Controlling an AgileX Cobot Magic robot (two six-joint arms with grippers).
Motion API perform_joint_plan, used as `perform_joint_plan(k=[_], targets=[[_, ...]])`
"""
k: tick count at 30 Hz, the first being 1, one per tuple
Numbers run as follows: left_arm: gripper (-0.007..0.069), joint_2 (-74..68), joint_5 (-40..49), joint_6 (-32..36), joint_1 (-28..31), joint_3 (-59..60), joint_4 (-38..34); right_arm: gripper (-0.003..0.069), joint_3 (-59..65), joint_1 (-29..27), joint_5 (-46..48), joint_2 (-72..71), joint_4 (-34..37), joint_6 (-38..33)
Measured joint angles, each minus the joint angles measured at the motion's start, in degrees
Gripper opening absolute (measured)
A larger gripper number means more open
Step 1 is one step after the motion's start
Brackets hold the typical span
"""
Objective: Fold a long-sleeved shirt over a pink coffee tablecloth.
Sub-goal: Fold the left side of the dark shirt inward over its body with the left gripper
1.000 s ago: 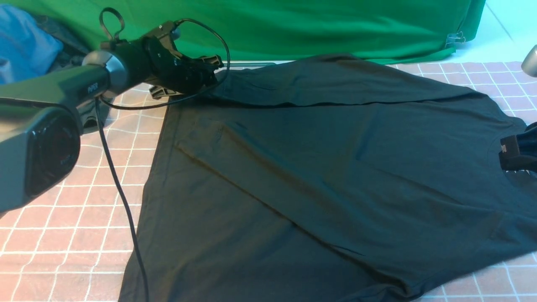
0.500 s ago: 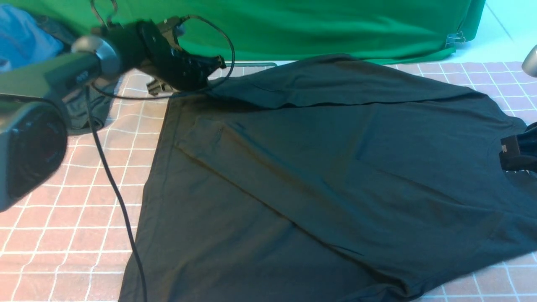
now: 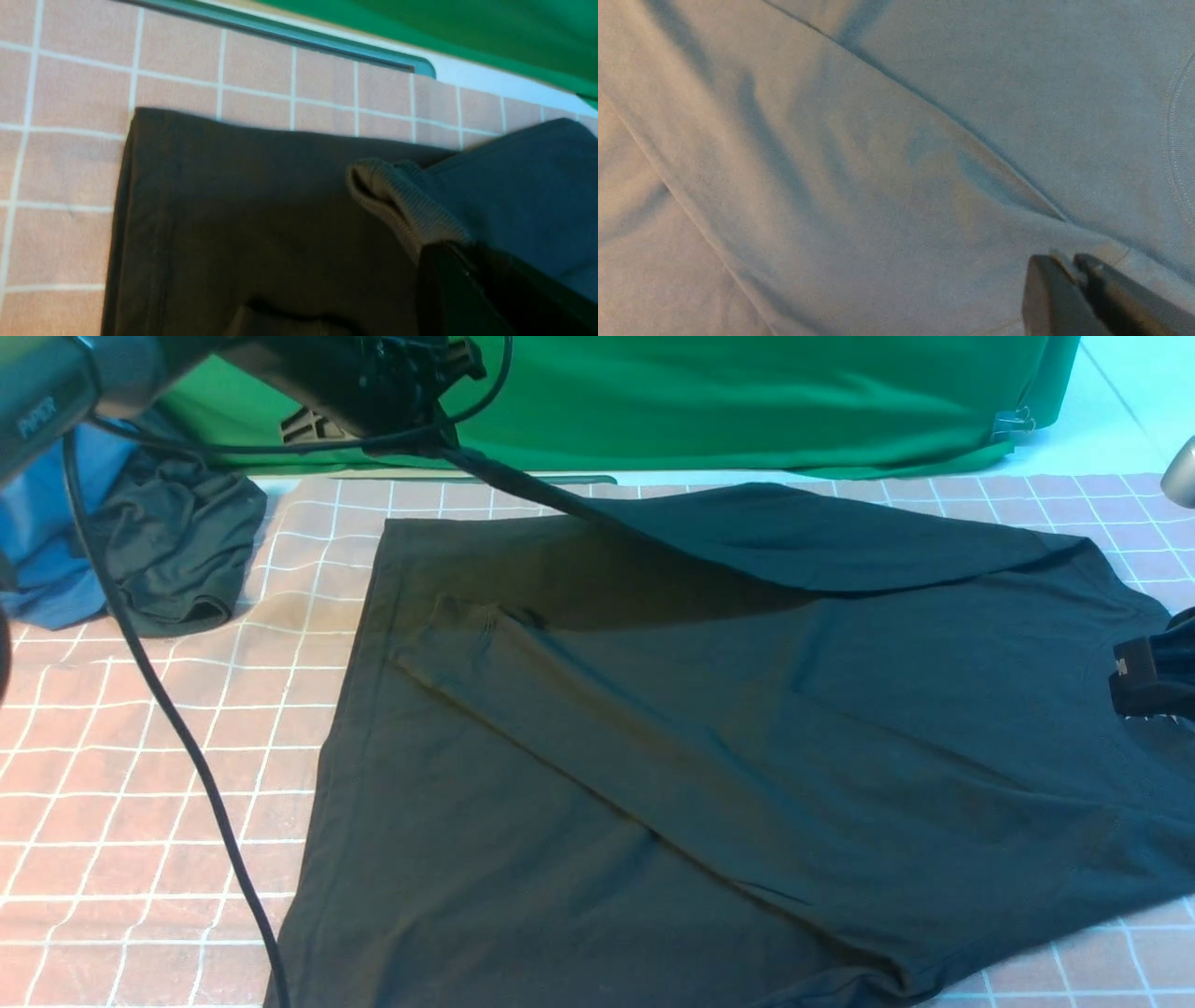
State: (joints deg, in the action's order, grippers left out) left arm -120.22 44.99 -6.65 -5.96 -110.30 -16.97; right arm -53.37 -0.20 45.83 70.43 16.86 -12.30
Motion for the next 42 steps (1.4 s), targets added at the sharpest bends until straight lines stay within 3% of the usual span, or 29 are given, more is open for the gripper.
perform_joint_plan(k=[5,13,18,25,34,42], targets=[[0.0048,0.0,2.97,0.0,-0.03,0.0,-0.41,0.0096,0.0,0.0,0.0,0.0,0.0,0.0],[0.0048,0.0,18.3,0.0,-0.03,0.0,-0.41,0.011,0.0,0.0,0.0,0.0,0.0,0.0],[0.0048,0.0,23.54,0.0,-0.03,0.0,-0.21,0.0114,0.0,0.0,0.0,0.0,0.0,0.0],[0.0048,2.91,24.27,-2.28,-0.15,2.41,3.22,0.0126,0.0,0.0,0.0,0.0,0.0,0.0],[0.0048,7.55,24.68,-3.59,-0.44,15.0,3.32,0.0143,0.0,0.0,-1.43,0.0,-0.05,0.0],[0.0048,7.55,24.68,-4.49,-3.32,18.73,5.81,0.0144,0.0,0.0,-1.48,0.0,-0.05,0.0]])
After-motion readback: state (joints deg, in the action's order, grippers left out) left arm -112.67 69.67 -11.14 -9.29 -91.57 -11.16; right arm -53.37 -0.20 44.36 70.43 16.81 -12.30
